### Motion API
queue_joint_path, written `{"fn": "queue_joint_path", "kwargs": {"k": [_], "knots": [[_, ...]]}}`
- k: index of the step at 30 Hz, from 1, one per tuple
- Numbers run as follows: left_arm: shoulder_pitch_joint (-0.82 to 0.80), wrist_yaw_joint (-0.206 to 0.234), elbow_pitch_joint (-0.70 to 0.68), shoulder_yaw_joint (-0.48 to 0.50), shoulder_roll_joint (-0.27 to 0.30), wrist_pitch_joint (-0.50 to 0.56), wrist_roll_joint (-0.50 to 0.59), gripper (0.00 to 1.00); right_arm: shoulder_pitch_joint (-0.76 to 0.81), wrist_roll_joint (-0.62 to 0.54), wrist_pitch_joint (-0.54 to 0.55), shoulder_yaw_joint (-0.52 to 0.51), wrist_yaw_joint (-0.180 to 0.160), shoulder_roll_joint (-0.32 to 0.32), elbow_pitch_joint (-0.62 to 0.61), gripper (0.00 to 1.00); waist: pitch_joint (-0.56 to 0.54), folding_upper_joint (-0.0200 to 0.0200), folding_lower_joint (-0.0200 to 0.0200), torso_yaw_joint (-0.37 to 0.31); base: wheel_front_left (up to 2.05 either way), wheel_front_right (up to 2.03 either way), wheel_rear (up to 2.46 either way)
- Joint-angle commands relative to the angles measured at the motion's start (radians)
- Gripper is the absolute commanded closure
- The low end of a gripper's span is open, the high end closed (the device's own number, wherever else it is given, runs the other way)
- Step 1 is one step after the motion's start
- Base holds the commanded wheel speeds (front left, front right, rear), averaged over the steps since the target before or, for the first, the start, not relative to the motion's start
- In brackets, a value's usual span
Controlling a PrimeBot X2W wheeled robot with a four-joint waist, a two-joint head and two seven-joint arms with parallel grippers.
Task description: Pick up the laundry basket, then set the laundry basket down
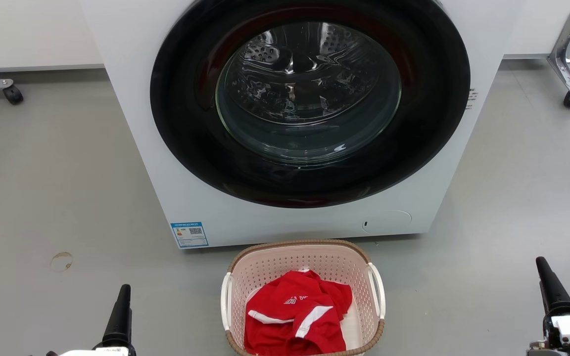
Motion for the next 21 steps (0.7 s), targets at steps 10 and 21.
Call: {"fn": "queue_joint_path", "kwargs": {"k": [10, 21], "knots": [[-0.007, 0.052, -0.046, -0.045, 0.055, -0.031, 0.168, 0.00, -0.057, -0.185, -0.040, 0.011, 0.002, -0.028, -0.010, 0.00, 0.001, 0.0000, -0.0001, 0.001, 0.00, 0.00, 0.00], [-0.005, 0.101, -0.076, -0.099, 0.092, -0.057, 0.321, 0.00, -0.055, -0.376, -0.080, 0.006, 0.002, -0.024, -0.014, 0.00, -0.001, 0.0000, -0.0001, 0.005, 0.00, 0.00, 0.00]]}}
